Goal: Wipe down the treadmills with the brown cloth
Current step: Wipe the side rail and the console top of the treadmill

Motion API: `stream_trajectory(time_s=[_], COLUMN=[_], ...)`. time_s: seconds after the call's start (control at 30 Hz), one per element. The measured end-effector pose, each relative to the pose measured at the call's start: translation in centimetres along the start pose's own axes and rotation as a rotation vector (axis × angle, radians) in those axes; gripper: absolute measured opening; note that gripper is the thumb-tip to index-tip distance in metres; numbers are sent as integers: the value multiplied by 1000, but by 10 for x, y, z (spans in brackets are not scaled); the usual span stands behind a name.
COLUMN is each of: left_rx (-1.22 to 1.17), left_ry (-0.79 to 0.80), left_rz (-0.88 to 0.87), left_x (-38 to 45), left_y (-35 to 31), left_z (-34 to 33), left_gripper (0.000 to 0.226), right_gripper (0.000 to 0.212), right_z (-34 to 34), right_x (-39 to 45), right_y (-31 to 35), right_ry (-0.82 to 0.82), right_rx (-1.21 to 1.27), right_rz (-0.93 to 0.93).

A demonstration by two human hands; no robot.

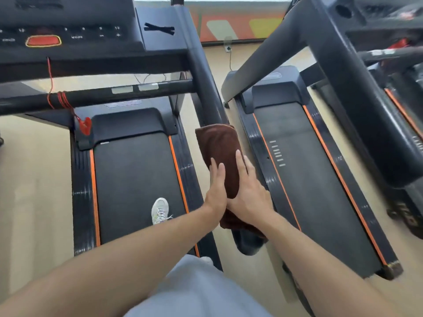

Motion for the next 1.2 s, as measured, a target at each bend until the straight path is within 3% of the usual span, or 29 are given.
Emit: stream_trajectory(time_s=[0.13,0.27,0.43,0.63,0.77,1.0,1.13,1.2], left_rx=[-173,-79,40,24,91,218,214,179], left_ry=[58,39,-22,-21,-88,-176,-113,-132], left_rz=[94,91,84,95,154,345,297,335], left_x=[-20,-7,36,96,150,218,224,218], left_y=[21,7,-9,-54,-98,-145,-160,-157], left_z=[-11,-14,-5,9,16,26,26,27], left_gripper=[82,89,59,80,67,75,65,73], right_gripper=[123,115,113,109,112,120,120,116], right_z=[-4,-2,3,13,24,37,40,38], right_x=[-28,-18,18,89,155,235,252,247], right_y=[-13,-4,15,44,58,74,79,78], right_ry=[-31,-62,-83,-61,34,185,237,228], right_rx=[39,12,-21,21,218,489,542,599], right_rz=[-18,-33,7,51,82,149,141,109])
Point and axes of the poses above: each hand's wrist, its own x-axis towards the middle knuckle, its own z-axis out of the back of the hand, y = z × x, the point moved 5 cm from there along x, towards the middle knuckle, and after that the axes turned 3 degrees about -z, right-handed, at the moved point
